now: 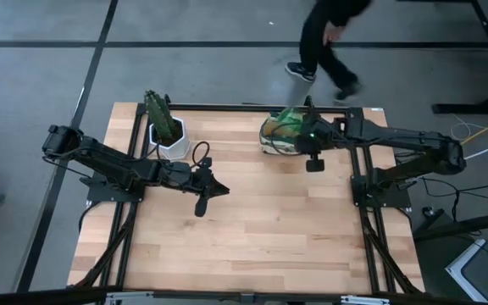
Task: Pick & Place Garden tools in Gardening bag
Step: Put the green spray bottle into the brown gardening bag, then return to Home Position
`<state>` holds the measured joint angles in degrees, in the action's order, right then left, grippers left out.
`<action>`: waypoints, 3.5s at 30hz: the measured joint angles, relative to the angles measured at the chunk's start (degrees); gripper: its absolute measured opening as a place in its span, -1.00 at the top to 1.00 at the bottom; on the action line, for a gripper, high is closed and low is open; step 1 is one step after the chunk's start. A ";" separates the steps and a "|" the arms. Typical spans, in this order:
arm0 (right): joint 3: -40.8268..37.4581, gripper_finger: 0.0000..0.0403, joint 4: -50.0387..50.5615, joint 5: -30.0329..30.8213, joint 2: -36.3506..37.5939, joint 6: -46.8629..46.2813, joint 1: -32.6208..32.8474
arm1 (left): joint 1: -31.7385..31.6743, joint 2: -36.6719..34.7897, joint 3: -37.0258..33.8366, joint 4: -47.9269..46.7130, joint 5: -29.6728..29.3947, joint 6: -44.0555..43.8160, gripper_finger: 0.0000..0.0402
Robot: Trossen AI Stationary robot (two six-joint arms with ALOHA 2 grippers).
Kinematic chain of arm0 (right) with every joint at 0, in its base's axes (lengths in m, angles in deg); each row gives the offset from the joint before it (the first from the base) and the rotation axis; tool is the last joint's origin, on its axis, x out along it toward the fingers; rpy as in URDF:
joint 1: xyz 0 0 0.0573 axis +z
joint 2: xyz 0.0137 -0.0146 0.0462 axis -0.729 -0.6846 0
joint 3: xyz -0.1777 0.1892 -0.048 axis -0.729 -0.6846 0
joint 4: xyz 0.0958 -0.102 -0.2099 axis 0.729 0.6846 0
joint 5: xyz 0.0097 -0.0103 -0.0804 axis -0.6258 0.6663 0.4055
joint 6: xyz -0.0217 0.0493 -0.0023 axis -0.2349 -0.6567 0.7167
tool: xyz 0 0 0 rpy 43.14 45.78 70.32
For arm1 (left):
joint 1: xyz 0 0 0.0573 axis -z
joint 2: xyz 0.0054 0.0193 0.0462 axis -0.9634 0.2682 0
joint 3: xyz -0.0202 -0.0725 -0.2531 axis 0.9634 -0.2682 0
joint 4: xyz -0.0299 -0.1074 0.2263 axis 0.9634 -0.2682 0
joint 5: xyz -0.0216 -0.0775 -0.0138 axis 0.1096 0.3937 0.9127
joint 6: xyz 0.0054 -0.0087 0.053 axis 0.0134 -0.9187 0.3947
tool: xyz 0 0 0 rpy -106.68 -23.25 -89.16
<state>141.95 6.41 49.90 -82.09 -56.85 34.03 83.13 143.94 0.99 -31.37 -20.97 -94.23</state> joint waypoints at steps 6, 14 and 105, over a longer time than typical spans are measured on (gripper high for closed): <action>0.00 0.85 0.04 -0.07 0.00 4.34 -3.38 | 0.01 0.00 0.00 0.02 0.00 0.02 0.84; 0.00 0.85 0.19 -8.17 -0.28 7.90 -6.32 | 0.00 0.00 0.00 0.02 0.00 0.02 0.84; 12.04 0.16 6.74 -20.29 -5.18 -37.37 -7.43 | 0.00 -0.02 -0.02 0.00 0.00 0.02 0.84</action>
<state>154.00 13.15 29.62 -87.28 -94.21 26.59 83.13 143.92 0.97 -31.37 -20.97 -94.21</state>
